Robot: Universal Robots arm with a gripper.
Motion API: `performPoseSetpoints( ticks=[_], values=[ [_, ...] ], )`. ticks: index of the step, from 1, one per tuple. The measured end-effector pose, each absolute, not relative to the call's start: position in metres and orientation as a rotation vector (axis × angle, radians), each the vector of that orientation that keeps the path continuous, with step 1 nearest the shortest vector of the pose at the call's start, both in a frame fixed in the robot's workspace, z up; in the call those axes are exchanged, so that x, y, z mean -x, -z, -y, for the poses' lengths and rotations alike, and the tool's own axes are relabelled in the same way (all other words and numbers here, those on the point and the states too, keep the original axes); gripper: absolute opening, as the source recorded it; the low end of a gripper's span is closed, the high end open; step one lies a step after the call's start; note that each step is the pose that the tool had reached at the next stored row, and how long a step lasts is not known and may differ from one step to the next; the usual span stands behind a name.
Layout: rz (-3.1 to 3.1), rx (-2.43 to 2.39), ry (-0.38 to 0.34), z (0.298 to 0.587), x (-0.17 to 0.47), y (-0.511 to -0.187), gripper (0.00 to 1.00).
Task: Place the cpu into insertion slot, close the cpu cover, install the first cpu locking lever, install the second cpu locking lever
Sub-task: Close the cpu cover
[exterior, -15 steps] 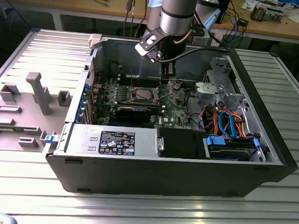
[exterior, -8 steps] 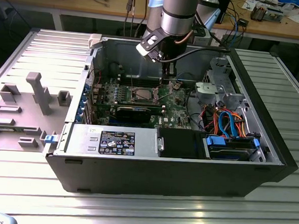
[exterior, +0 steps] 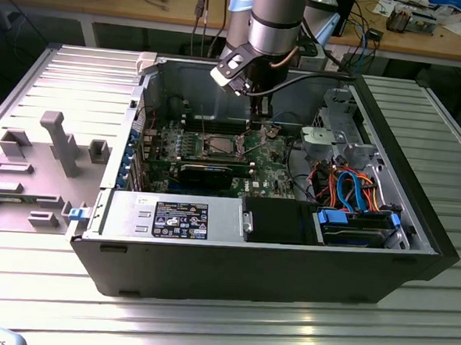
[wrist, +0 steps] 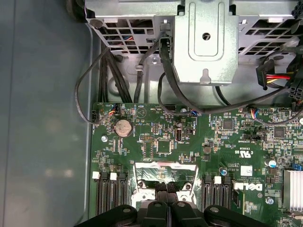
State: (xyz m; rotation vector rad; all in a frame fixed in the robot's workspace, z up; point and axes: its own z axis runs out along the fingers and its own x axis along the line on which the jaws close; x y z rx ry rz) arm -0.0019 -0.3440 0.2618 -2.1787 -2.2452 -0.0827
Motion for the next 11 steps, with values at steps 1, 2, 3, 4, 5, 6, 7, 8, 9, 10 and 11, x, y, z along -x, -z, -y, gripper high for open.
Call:
performPoseSetpoints(
  ticks=[1,2,3,4,5,6,7,8,9,10,11],
  values=[
    [2.245,2.179,0.083,0.3440,0.0011,-0.2617,0.11],
    [2.245,2.179,0.083,0.3440,-0.0004,-0.2617,0.11],
    [2.245,2.179,0.083,0.3439,-0.0015,-0.2617,0.11],
    [2.245,2.179,0.083,0.3439,-0.0025,-0.2617,0.11],
    [2.245,2.179,0.083,0.3439,-0.0033,-0.2617,0.11],
    [2.245,2.179,0.083,0.3439,-0.0043,-0.2618,0.11],
    [2.245,2.179,0.083,0.3439,-0.0050,-0.2618,0.11],
    [2.245,2.179,0.083,0.3438,-0.0060,-0.2618,0.11],
    [2.245,2.179,0.083,0.3438,-0.0067,-0.2617,0.11],
    [2.245,2.179,0.083,0.3438,-0.0072,-0.2618,0.11],
    [2.245,2.179,0.083,0.3438,-0.0078,-0.2617,0.11]
  ],
)
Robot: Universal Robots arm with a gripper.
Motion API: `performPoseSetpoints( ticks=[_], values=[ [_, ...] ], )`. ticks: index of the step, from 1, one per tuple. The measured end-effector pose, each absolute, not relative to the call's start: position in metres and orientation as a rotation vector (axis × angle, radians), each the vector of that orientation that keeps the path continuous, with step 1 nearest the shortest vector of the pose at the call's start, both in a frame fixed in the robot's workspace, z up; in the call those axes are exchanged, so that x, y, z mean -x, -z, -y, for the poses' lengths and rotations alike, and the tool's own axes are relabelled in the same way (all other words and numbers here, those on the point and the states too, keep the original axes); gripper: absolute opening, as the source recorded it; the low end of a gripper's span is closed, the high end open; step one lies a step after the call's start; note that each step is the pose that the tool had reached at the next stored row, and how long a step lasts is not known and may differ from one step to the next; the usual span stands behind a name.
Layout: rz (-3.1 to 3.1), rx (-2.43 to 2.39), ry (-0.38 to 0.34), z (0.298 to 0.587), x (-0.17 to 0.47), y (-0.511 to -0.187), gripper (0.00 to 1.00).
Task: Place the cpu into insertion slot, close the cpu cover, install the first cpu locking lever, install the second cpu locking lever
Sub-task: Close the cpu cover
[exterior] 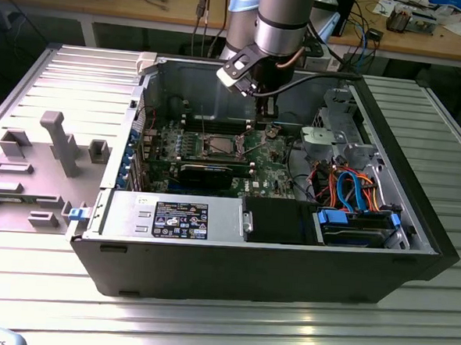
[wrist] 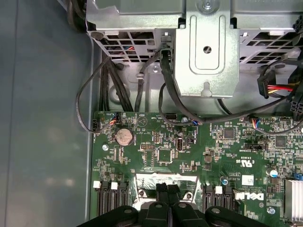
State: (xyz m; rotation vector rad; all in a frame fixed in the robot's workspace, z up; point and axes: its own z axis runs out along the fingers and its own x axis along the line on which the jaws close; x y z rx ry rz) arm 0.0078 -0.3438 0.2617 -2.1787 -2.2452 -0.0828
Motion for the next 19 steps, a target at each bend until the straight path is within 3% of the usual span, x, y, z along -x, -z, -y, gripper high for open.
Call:
performPoseSetpoints(
  ticks=[19],
  values=[
    [2.245,2.179,0.083,0.343,-0.024,-0.261,0.11]
  ],
)
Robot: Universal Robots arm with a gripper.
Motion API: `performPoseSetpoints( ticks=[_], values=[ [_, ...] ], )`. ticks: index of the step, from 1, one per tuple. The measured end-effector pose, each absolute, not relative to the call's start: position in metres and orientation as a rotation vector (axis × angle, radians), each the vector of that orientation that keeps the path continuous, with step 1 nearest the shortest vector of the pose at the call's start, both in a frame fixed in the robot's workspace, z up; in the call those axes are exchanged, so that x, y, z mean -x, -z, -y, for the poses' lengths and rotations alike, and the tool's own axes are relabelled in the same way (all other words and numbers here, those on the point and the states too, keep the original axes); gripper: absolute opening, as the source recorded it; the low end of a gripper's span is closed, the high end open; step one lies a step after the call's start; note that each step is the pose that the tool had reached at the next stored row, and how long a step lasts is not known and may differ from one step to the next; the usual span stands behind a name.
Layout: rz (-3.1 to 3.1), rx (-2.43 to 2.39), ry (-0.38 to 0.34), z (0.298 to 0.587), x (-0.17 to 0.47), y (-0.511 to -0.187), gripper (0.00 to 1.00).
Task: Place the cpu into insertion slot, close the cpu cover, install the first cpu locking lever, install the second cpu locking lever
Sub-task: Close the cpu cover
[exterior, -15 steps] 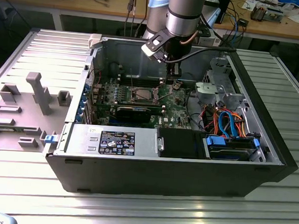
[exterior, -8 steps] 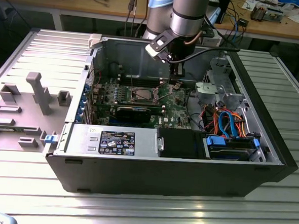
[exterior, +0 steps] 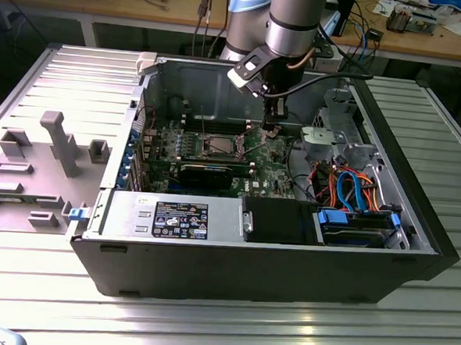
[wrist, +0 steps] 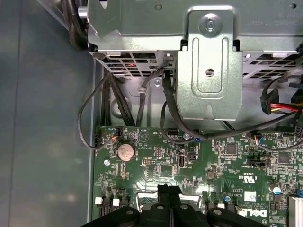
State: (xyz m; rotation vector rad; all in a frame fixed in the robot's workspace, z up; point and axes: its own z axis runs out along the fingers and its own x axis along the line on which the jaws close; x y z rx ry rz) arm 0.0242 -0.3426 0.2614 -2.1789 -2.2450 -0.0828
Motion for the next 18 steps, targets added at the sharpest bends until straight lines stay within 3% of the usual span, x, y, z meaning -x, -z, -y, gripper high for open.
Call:
performPoseSetpoints(
  ticks=[18],
  values=[
    [2.245,2.179,0.083,0.3424,-0.0332,-0.2564,0.11]
  ],
)
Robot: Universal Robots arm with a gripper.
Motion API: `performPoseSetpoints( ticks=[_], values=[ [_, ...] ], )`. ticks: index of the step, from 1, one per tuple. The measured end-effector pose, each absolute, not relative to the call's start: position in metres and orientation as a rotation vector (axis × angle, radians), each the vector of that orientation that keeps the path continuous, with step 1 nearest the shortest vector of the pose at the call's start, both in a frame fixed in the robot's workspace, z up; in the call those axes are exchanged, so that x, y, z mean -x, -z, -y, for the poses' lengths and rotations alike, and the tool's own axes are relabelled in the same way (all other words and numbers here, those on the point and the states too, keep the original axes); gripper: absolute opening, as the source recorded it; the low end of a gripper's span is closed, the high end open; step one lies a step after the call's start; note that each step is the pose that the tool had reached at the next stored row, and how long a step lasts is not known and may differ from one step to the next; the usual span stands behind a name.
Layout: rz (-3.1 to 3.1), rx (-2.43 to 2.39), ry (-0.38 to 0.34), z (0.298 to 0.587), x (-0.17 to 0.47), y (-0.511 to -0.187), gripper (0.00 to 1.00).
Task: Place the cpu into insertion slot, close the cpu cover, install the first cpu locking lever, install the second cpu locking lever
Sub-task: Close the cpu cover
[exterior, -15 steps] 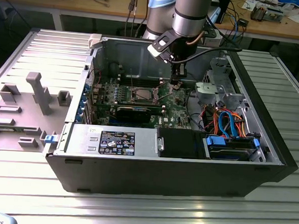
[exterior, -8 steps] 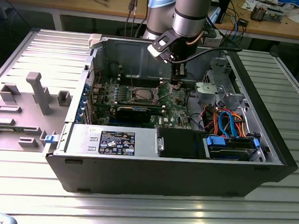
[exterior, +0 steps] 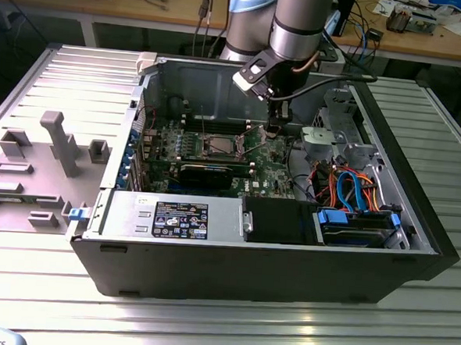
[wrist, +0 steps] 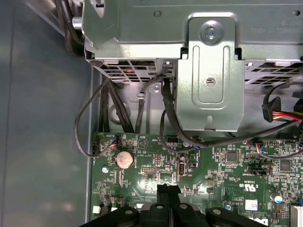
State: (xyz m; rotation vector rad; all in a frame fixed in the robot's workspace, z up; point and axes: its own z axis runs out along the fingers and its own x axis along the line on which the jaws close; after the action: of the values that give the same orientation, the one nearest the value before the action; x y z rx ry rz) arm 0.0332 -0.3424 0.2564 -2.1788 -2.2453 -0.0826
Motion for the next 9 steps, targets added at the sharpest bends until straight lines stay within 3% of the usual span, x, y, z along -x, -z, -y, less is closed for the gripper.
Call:
performPoseSetpoints(
  ticks=[9],
  values=[
    [2.245,2.179,0.082,0.341,-0.043,-0.243,0.11]
  ],
)
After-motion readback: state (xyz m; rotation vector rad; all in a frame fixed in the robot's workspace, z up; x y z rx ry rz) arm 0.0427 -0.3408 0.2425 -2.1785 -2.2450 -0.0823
